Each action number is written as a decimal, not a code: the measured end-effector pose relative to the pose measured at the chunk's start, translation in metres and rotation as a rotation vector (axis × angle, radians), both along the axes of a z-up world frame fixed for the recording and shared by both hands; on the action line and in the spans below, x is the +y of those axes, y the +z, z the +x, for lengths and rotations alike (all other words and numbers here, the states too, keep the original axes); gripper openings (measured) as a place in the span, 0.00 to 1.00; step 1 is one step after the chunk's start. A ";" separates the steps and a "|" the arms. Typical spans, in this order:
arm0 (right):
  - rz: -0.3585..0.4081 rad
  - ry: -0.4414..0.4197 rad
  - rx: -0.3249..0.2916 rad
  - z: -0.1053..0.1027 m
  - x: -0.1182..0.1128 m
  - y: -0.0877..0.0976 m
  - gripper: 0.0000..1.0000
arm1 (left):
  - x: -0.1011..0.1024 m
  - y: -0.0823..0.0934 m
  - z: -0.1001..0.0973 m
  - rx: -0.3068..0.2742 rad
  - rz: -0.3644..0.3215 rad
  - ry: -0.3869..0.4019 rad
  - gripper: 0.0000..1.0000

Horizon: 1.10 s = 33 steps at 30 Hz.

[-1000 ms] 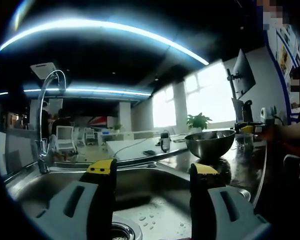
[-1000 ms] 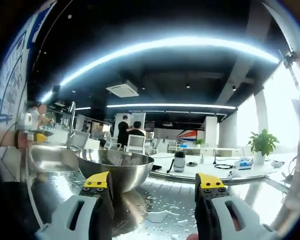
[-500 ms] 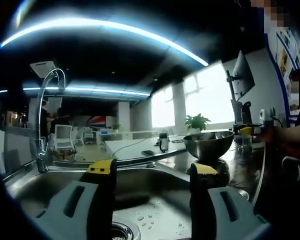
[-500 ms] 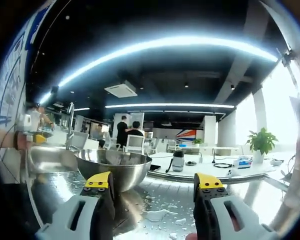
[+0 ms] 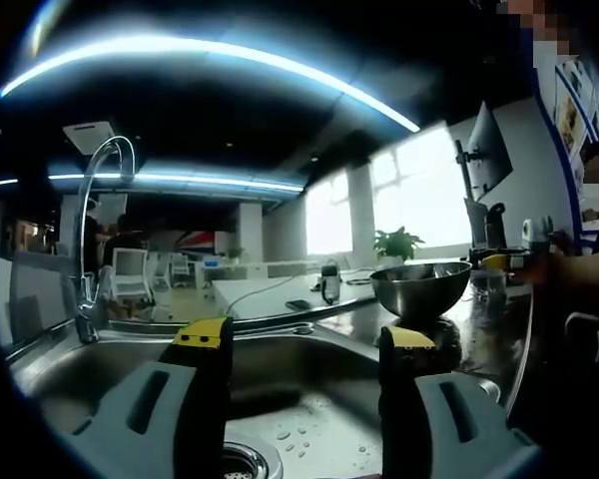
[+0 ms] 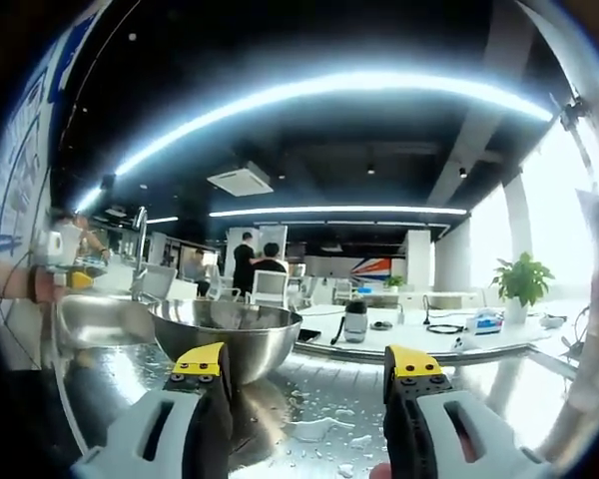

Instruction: Pick up bowl with dirty water move over sink pour dirty water into sink return bowl to place

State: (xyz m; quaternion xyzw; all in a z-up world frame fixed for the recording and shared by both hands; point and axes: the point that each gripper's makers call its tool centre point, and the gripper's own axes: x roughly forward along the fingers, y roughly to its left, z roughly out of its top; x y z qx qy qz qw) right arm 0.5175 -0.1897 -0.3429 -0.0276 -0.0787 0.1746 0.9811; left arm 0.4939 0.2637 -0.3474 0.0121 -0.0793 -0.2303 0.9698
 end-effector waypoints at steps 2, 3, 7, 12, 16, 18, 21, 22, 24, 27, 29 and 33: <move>0.001 0.001 0.005 0.000 0.000 -0.001 0.55 | 0.000 0.000 0.000 0.002 -0.001 -0.001 0.55; 0.001 0.001 0.005 0.000 0.000 -0.001 0.54 | 0.000 0.000 0.000 0.004 -0.002 -0.002 0.55; 0.001 -0.002 0.004 0.000 -0.001 -0.001 0.54 | 0.000 0.000 0.000 0.006 -0.004 0.003 0.55; 0.004 -0.007 0.007 0.001 -0.002 -0.001 0.54 | 0.000 0.000 0.000 0.002 -0.001 0.007 0.55; 0.009 -0.007 0.008 0.000 -0.002 -0.001 0.54 | 0.000 0.001 0.000 0.000 -0.002 0.009 0.55; 0.009 -0.006 0.008 0.001 -0.002 -0.001 0.54 | 0.000 0.001 0.000 0.000 -0.001 0.011 0.55; 0.007 -0.005 0.010 0.001 -0.002 -0.002 0.54 | 0.000 0.001 0.000 0.001 -0.002 0.010 0.55; 0.006 -0.005 0.011 0.001 -0.002 -0.002 0.54 | 0.000 0.001 0.000 0.001 -0.002 0.010 0.55; 0.007 -0.005 0.012 0.001 -0.002 -0.002 0.54 | 0.000 0.001 0.000 0.000 -0.001 0.011 0.55; 0.004 -0.005 0.010 0.001 -0.002 -0.002 0.54 | 0.001 0.001 0.000 -0.001 -0.001 0.011 0.55; 0.003 -0.005 0.011 0.001 -0.001 -0.002 0.53 | 0.000 0.001 0.000 0.001 -0.002 0.008 0.55; -0.003 -0.007 0.012 0.001 -0.001 -0.003 0.53 | 0.000 0.001 0.000 0.001 -0.002 0.004 0.55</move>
